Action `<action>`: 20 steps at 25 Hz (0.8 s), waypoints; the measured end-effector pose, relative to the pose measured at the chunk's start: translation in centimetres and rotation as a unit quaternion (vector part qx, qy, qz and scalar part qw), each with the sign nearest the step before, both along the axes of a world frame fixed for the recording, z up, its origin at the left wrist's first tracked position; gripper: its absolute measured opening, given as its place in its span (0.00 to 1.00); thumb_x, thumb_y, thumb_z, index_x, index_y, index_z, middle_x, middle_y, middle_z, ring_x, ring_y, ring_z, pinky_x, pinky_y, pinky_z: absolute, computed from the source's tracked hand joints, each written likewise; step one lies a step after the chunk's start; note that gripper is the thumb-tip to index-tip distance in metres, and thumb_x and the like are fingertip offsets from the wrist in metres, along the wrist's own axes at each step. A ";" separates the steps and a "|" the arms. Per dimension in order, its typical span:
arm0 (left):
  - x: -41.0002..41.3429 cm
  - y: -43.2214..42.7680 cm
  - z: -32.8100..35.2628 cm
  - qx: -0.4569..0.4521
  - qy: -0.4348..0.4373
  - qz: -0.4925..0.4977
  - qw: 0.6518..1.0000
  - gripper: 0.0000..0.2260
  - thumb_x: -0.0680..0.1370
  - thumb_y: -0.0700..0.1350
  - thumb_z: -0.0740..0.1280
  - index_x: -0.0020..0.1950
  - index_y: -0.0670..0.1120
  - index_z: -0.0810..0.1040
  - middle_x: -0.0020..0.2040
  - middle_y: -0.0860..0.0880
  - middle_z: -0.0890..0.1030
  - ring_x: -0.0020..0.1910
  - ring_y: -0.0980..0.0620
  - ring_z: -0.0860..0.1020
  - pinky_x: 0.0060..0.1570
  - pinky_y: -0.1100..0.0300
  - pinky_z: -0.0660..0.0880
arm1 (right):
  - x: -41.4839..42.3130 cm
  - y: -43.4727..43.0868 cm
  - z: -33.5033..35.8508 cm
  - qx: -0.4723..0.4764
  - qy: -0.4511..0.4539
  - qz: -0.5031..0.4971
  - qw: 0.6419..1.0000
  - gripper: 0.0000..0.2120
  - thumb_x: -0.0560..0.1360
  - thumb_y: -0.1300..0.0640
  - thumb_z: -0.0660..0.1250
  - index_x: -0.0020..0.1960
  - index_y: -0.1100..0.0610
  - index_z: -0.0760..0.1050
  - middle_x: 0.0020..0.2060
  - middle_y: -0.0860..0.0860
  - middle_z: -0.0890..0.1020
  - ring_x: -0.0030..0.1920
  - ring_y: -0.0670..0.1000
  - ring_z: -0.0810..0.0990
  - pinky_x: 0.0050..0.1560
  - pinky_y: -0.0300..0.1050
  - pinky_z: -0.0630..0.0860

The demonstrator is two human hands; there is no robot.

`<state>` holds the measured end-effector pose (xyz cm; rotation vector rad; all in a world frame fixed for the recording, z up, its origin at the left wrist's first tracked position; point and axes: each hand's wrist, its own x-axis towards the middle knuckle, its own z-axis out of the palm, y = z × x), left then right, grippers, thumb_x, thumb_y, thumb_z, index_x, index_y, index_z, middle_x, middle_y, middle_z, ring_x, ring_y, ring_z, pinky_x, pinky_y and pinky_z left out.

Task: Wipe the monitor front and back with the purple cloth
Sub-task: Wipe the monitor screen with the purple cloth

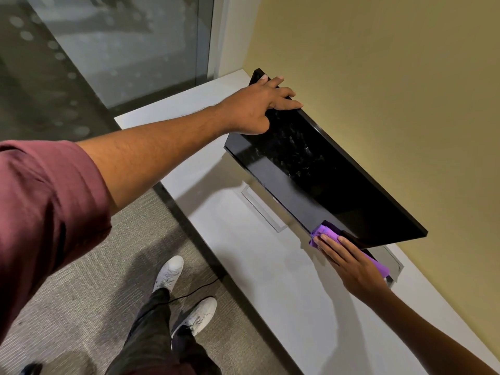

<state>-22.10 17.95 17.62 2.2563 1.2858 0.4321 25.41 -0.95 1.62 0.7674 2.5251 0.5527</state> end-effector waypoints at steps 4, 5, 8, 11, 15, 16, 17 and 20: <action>0.2 0.2 -0.3 0.010 0.003 0.000 1.000 0.42 0.70 0.28 0.59 0.81 0.56 0.69 0.82 0.51 0.67 0.86 0.45 0.49 0.85 0.43 0.43 | -1.1 1.0 -0.4 0.014 -0.043 0.024 0.999 0.34 0.83 0.60 0.53 0.86 0.67 0.45 0.85 0.66 0.43 0.85 0.68 0.39 0.83 0.67 0.32; 0.2 0.3 -0.4 0.011 0.004 0.000 1.000 0.42 0.70 0.28 0.59 0.81 0.56 0.69 0.82 0.52 0.67 0.86 0.45 0.50 0.85 0.42 0.43 | -1.5 1.2 -0.7 0.012 -0.056 0.019 0.998 0.34 0.84 0.59 0.52 0.85 0.68 0.43 0.85 0.67 0.41 0.85 0.69 0.38 0.83 0.67 0.32; 0.2 0.3 -0.5 0.011 0.006 0.003 1.000 0.41 0.71 0.28 0.59 0.81 0.56 0.70 0.82 0.52 0.67 0.86 0.46 0.50 0.85 0.44 0.42 | -3.3 1.6 -1.5 0.013 -0.098 0.014 0.995 0.33 0.85 0.59 0.45 0.85 0.69 0.38 0.84 0.66 0.35 0.84 0.69 0.35 0.83 0.65 0.35; 0.3 0.4 -0.9 0.019 0.005 0.003 1.000 0.40 0.72 0.29 0.60 0.81 0.56 0.70 0.81 0.52 0.68 0.86 0.46 0.50 0.84 0.43 0.43 | -5.7 2.5 -2.3 0.021 -0.123 0.032 0.992 0.32 0.84 0.60 0.40 0.84 0.70 0.37 0.84 0.66 0.34 0.85 0.67 0.36 0.85 0.63 0.39; 0.3 0.5 -1.1 0.023 0.008 0.005 1.000 0.40 0.72 0.29 0.60 0.81 0.56 0.69 0.81 0.53 0.68 0.86 0.45 0.50 0.84 0.45 0.42 | -10.5 5.3 -3.7 0.022 -0.135 0.056 0.989 0.32 0.87 0.58 0.49 0.83 0.71 0.40 0.84 0.67 0.34 0.85 0.67 0.35 0.85 0.64 0.44; 0.3 0.4 -1.1 0.023 0.009 0.005 1.000 0.40 0.72 0.29 0.60 0.81 0.56 0.69 0.81 0.53 0.68 0.86 0.45 0.50 0.84 0.45 0.42 | -12.0 6.2 -3.9 0.022 -0.132 0.059 0.989 0.33 0.87 0.58 0.50 0.83 0.72 0.39 0.84 0.67 0.34 0.85 0.67 0.36 0.85 0.64 0.45; 0.3 0.4 -1.0 0.024 0.009 0.003 1.000 0.40 0.71 0.29 0.59 0.81 0.56 0.69 0.82 0.52 0.68 0.86 0.45 0.50 0.84 0.46 0.42 | -13.6 7.0 -3.9 0.025 -0.128 0.057 0.990 0.33 0.87 0.58 0.50 0.82 0.73 0.37 0.84 0.66 0.35 0.86 0.67 0.37 0.85 0.63 0.46; 0.3 0.4 -1.1 0.029 0.012 0.003 1.000 0.41 0.70 0.29 0.58 0.81 0.55 0.69 0.82 0.52 0.68 0.86 0.45 0.50 0.85 0.46 0.42 | -17.9 9.3 -3.8 0.022 -0.107 0.049 0.993 0.33 0.85 0.59 0.43 0.81 0.73 0.32 0.85 0.65 0.39 0.86 0.65 0.41 0.86 0.61 0.47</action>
